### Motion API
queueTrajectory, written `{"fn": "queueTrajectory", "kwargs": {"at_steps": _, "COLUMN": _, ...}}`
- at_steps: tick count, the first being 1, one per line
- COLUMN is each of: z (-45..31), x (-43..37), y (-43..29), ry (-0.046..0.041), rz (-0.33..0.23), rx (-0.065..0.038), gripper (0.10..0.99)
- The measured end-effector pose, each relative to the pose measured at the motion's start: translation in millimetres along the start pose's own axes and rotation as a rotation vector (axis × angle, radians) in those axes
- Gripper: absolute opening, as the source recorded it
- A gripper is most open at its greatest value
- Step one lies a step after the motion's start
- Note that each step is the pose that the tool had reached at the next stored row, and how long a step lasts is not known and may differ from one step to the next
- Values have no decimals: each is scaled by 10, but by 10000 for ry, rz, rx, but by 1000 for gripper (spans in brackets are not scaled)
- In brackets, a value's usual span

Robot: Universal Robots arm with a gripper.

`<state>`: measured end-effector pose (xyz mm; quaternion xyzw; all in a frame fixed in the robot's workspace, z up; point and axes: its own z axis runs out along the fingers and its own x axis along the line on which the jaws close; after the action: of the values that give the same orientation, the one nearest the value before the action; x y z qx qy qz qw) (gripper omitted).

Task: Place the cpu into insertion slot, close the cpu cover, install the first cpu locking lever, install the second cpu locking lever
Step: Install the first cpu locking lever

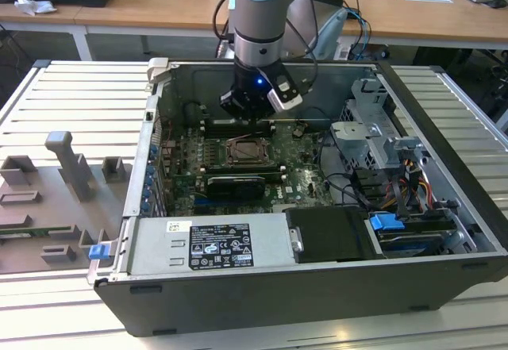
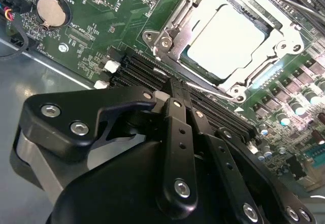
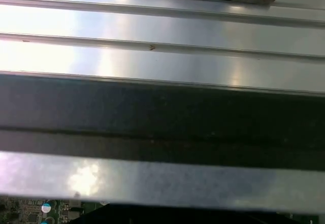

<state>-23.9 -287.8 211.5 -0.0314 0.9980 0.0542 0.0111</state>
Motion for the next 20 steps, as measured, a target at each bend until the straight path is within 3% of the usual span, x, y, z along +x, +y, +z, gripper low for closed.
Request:
{"fn": "queueTrajectory", "kwargs": {"at_steps": 8, "z": 63, "x": -18, "y": -8, "ry": 1, "rz": 1, "rx": 28, "gripper": 106}}
{"fn": "queueTrajectory", "kwargs": {"at_steps": 15, "z": 81, "x": -19, "y": -11, "ry": 11, "rz": -3, "rx": 155, "gripper": 106}}
{"fn": "queueTrajectory", "kwargs": {"at_steps": 20, "z": 94, "x": -18, "y": -12, "ry": 10, "rz": -3, "rx": 170, "gripper": 106}}
